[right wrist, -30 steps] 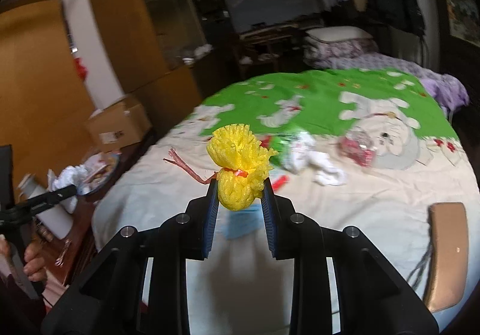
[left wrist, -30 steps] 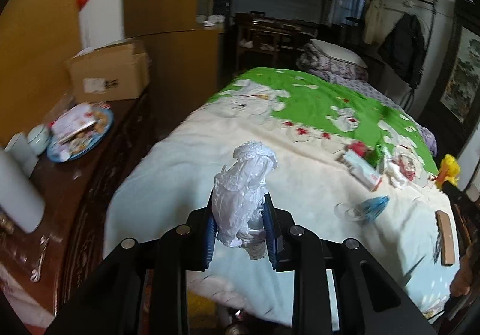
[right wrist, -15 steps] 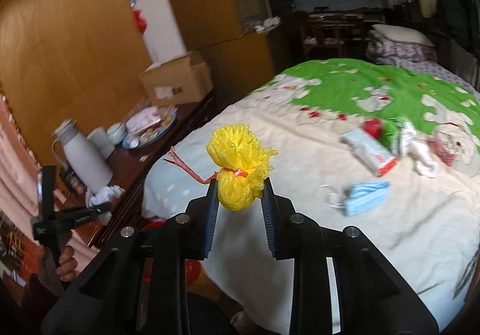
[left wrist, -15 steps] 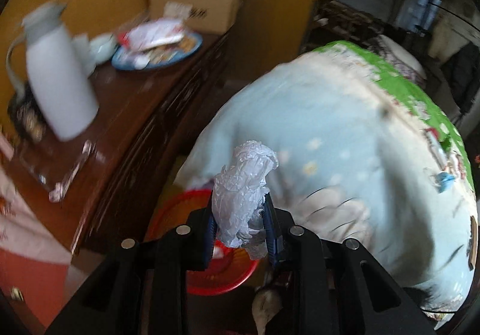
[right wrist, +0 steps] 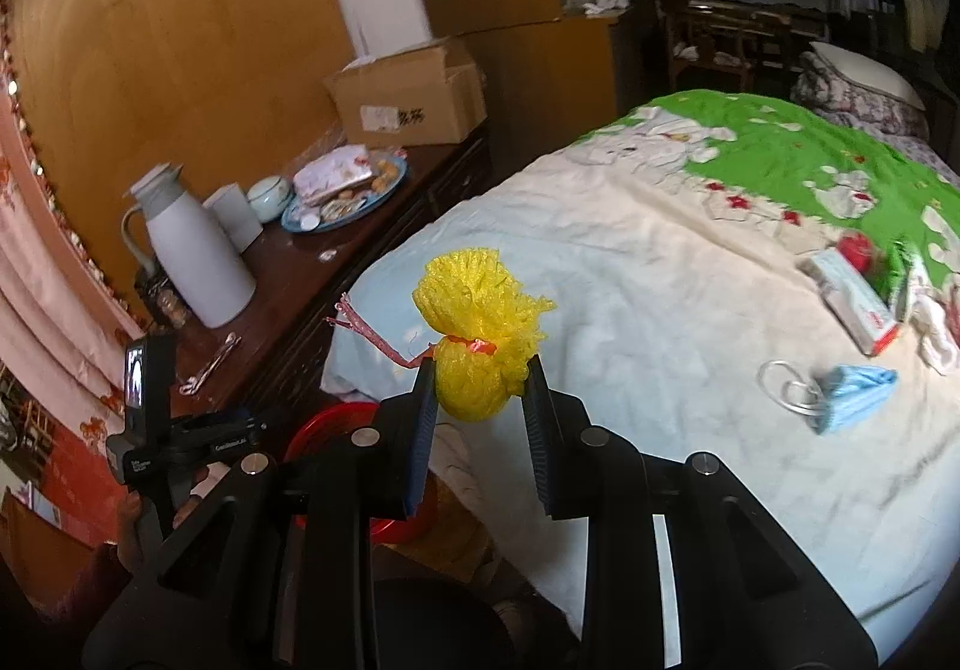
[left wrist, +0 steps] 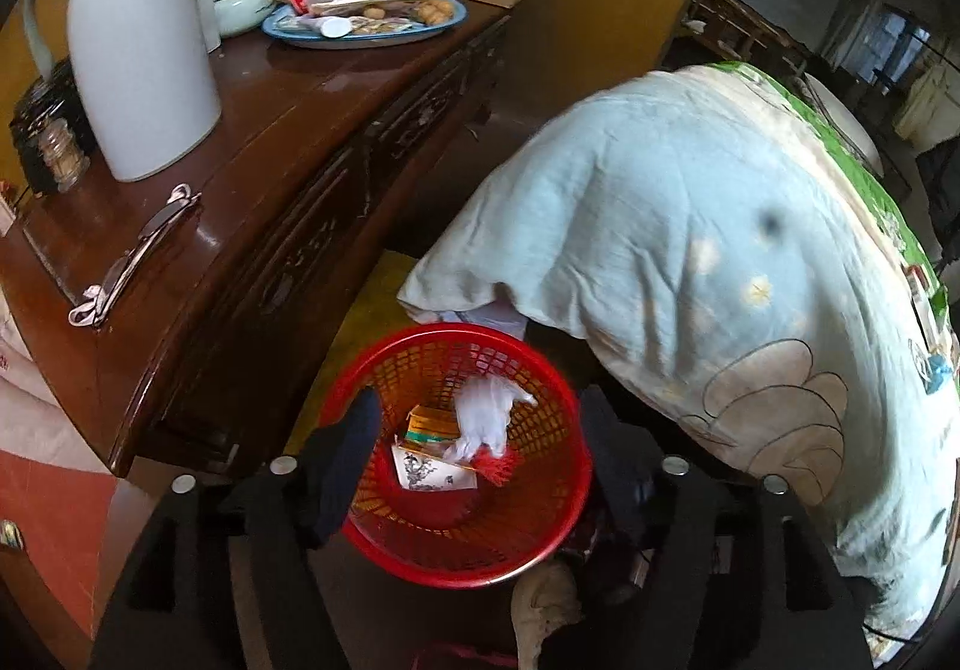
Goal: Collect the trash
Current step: 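Carry both items to the red wastebasket and open both tools over it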
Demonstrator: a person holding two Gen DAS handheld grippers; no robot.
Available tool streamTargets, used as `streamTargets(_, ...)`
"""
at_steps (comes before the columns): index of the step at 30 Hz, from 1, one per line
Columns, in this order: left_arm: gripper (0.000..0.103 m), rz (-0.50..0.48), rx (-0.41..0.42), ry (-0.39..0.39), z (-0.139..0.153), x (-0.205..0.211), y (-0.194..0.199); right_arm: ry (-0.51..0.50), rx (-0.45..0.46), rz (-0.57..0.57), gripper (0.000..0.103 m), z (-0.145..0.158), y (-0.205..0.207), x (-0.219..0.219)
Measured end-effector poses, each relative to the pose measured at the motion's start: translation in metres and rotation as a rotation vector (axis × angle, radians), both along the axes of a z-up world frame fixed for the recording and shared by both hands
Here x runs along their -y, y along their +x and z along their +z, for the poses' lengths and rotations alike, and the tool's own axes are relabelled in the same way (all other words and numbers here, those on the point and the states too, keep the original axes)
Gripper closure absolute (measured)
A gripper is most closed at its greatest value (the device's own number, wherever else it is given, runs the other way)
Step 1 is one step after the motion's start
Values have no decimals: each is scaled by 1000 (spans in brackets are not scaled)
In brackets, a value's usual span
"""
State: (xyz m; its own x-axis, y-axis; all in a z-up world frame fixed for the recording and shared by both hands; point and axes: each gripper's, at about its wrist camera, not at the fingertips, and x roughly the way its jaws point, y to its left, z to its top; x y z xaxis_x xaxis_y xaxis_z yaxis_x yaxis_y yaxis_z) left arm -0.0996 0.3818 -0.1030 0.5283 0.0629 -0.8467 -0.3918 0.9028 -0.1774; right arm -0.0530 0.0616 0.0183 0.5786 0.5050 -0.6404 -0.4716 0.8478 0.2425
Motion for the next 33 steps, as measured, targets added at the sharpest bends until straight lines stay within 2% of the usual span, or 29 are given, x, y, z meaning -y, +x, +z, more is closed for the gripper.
streamTargets(3,30,35,-2,-1,1,-10,-8,2,-18,36,74,-4,1,-16)
streamTargets(8,14,111,-15,57,6,-26,-31,-14,-59,136,74,-18,-3,-58)
streamTargets(14,12,197,-30,79,4,-52,-62,-45,-104,250,74,-37,-9,-109)
streamTargets(19,12,239,-47,127,3,-68,-77,-73,-158,332,74,-60,-12,-150)
streamTargets(24,11,270,-52,113,-2,-83,-83,-102,-222,409,66,-81,-12,-187)
streamTargets(33,11,250,-53,132,-1,-83,-77,-76,-241,420,56,-83,-4,-191)
